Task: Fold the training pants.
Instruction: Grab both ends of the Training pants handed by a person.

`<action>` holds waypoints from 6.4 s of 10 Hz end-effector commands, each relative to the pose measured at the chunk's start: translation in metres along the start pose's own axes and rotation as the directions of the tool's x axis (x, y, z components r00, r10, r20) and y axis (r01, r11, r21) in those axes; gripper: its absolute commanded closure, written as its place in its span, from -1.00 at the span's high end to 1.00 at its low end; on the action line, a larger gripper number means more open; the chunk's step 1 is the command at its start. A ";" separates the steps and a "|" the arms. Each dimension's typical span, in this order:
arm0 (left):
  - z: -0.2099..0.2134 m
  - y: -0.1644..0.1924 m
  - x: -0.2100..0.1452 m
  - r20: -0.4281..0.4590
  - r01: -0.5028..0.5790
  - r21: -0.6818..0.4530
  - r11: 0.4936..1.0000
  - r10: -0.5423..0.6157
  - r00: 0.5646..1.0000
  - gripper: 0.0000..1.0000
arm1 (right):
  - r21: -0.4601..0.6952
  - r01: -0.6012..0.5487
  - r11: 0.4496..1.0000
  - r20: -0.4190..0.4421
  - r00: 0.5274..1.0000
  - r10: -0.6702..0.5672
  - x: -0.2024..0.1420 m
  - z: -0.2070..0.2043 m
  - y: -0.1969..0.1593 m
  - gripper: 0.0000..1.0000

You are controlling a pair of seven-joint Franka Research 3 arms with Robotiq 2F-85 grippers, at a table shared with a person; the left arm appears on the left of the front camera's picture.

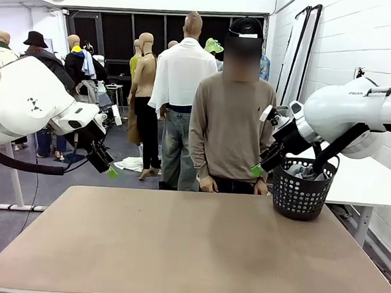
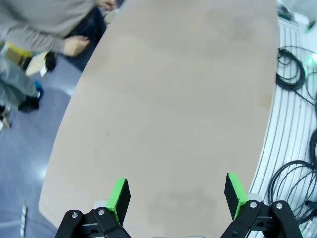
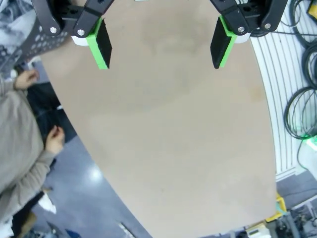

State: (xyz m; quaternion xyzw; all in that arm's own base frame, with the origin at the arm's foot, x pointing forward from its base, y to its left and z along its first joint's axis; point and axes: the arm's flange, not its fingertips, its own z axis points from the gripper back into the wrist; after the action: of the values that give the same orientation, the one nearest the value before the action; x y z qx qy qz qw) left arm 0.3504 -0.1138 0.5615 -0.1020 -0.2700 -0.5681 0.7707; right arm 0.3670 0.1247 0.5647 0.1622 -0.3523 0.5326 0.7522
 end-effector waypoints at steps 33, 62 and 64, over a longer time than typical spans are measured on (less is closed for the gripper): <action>-0.008 -0.005 -0.001 -0.002 0.113 -0.019 0.993 -0.113 0.994 1.00 | 0.020 -0.047 0.999 0.024 0.999 0.046 0.000 -0.004 0.000 1.00; -0.008 -0.005 -0.001 -0.002 0.113 -0.019 0.993 -0.113 0.994 1.00 | 0.020 -0.047 0.999 0.024 0.999 0.046 0.000 -0.004 0.000 1.00; -0.008 -0.005 -0.001 -0.002 0.113 -0.019 0.993 -0.113 0.994 1.00 | 0.020 -0.047 0.999 0.024 0.999 0.046 0.000 -0.004 0.000 1.00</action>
State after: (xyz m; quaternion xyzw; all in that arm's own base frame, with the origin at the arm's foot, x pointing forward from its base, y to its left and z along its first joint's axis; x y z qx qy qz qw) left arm 0.3463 -0.1208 0.5516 -0.0819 -0.2686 -0.6125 0.7389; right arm 0.3671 0.1265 0.5627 0.1528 -0.3543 0.5538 0.7379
